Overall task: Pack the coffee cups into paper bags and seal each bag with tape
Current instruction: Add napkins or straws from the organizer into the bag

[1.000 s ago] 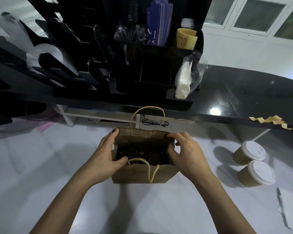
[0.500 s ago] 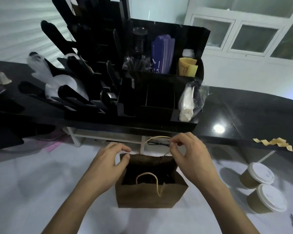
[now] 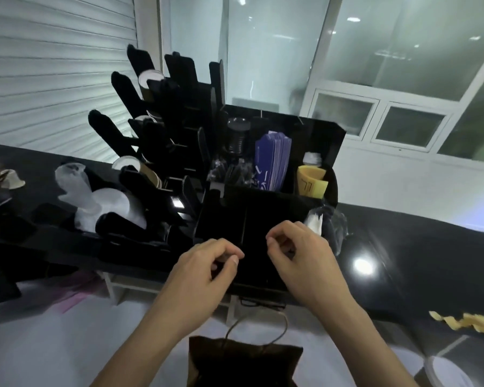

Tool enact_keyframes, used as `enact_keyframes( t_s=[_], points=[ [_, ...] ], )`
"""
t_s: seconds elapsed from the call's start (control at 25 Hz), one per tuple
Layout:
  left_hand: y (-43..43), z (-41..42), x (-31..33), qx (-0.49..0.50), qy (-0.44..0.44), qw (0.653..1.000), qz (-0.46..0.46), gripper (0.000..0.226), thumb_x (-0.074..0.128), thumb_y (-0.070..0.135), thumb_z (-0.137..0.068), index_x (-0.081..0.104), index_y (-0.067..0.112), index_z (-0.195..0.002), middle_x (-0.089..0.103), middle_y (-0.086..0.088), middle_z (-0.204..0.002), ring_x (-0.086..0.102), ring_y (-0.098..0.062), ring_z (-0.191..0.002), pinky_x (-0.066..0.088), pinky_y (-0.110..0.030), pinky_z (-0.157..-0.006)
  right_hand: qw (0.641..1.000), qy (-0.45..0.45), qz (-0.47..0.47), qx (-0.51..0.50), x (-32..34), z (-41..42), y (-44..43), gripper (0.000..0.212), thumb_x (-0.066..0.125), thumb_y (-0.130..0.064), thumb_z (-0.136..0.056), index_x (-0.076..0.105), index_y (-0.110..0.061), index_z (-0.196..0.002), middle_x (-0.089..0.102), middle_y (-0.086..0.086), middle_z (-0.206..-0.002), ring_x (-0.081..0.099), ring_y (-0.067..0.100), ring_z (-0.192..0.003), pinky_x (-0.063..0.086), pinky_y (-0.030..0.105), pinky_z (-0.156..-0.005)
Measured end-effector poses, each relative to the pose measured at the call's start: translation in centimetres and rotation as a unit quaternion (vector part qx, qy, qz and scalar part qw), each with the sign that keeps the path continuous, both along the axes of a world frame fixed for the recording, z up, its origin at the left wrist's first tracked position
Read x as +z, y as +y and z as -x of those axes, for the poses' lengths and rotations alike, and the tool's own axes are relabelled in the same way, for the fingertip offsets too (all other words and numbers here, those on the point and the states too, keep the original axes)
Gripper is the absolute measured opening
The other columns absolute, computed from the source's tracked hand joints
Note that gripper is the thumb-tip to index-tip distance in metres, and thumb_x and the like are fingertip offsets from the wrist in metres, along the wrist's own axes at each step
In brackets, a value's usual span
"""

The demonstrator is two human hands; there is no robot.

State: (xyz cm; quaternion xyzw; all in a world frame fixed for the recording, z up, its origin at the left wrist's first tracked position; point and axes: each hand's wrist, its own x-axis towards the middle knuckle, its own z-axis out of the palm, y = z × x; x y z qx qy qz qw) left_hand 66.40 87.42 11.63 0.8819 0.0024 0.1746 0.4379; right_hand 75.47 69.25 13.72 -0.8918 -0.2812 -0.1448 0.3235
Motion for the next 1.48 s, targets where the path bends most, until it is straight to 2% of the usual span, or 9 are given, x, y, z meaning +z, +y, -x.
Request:
enact_keyframes(
  t_s=[0.16,0.32,0.48,0.6,0.8,0.92,1.12,1.28,1.48],
  points=[
    [0.1,-4.4,1.0,0.013,-0.029,0.999,-0.012,0.015,0.052,0.035,-0.100,0.063,0.042,-0.107,0.062,0.024,-0.101,0.057,0.004,-0.103,0.051,-0.023,-0.086,1.000,-0.014,-0.006,-0.011,1.5,-3.6,1.5,0.003,0.063,-0.031,-0.095,0.064,-0.034,-0.095,0.060,-0.017,-0.088,0.059,-0.002,-0.081,0.049,0.017,-0.069],
    [0.8,-9.6,1.7,0.067,-0.066,0.995,-0.026,0.017,0.053,0.032,-0.099,0.065,0.036,-0.110,0.065,0.020,-0.099,0.058,-0.002,-0.101,0.053,-0.033,-0.087,0.999,-0.009,-0.011,-0.031,2.3,-7.2,3.5,0.002,0.063,-0.031,-0.094,0.066,-0.031,-0.094,0.063,-0.014,-0.086,0.060,0.003,-0.078,0.056,0.032,-0.072],
    [1.3,-14.0,2.7,0.120,-0.090,0.984,-0.092,0.021,0.055,0.026,-0.099,0.065,0.028,-0.117,0.063,0.013,-0.112,0.050,-0.013,-0.109,0.043,-0.027,-0.095,0.999,0.020,0.003,-0.042,2.8,-10.3,5.1,0.010,0.062,-0.031,-0.095,0.068,-0.025,-0.101,0.066,-0.012,-0.089,0.063,0.009,-0.084,0.058,0.042,-0.078],
    [1.4,-16.9,3.3,0.162,-0.103,0.966,-0.173,0.029,0.054,0.025,-0.098,0.061,0.025,-0.127,0.064,0.007,-0.120,0.048,-0.020,-0.112,0.040,-0.033,-0.099,0.998,0.031,0.002,-0.055,2.5,-11.7,5.8,0.012,0.061,-0.032,-0.096,0.068,-0.025,-0.102,0.066,-0.010,-0.092,0.064,0.011,-0.087,0.059,0.042,-0.080],
    [1.4,-20.8,3.1,0.188,0.018,0.940,-0.286,0.038,0.053,0.039,-0.096,0.057,0.019,-0.129,0.070,-0.004,-0.115,0.053,-0.030,-0.115,0.036,-0.042,-0.101,0.997,0.051,-0.002,-0.052,1.7,-12.7,5.5,0.010,0.060,-0.031,-0.095,0.067,-0.026,-0.101,0.066,-0.010,-0.093,0.064,0.012,-0.088,0.058,0.043,-0.081],
    [1.2,-21.5,3.5,0.182,0.036,0.945,-0.269,0.031,0.053,0.037,-0.095,0.064,0.022,-0.120,0.073,-0.004,-0.107,0.061,-0.030,-0.110,0.034,-0.045,-0.101,0.997,0.055,-0.018,-0.047,1.5,-12.9,4.8,0.008,0.061,-0.030,-0.094,0.067,-0.026,-0.098,0.066,-0.011,-0.091,0.063,0.011,-0.086,0.058,0.043,-0.080],
    [1.9,-20.4,3.7,0.159,-0.010,0.968,-0.194,0.022,0.059,0.026,-0.098,0.072,0.024,-0.115,0.075,0.000,-0.106,0.067,-0.024,-0.105,0.046,-0.045,-0.100,0.997,0.060,-0.036,-0.042,1.5,-12.8,4.3,0.006,0.061,-0.030,-0.094,0.067,-0.027,-0.094,0.066,-0.011,-0.088,0.062,0.009,-0.083,0.058,0.042,-0.077],
    [2.2,-19.8,3.7,0.180,-0.048,0.969,-0.163,0.023,0.053,0.021,-0.102,0.070,0.022,-0.118,0.073,-0.003,-0.109,0.068,-0.025,-0.102,0.053,-0.037,-0.088,0.996,0.068,-0.028,-0.040,1.6,-12.4,4.5,0.008,0.061,-0.030,-0.094,0.067,-0.027,-0.096,0.066,-0.011,-0.089,0.063,0.010,-0.084,0.057,0.044,-0.079],
    [3.0,-19.6,4.2,0.168,-0.070,0.979,-0.088,0.028,0.077,0.017,-0.086,0.065,0.023,-0.111,0.068,0.008,-0.095,0.066,-0.007,-0.087,0.056,-0.029,-0.082,0.996,0.081,-0.024,-0.025,2.0,-12.6,4.8,0.009,0.061,-0.029,-0.095,0.068,-0.025,-0.100,0.066,-0.011,-0.089,0.063,0.011,-0.085,0.058,0.045,-0.081]
  ],
)
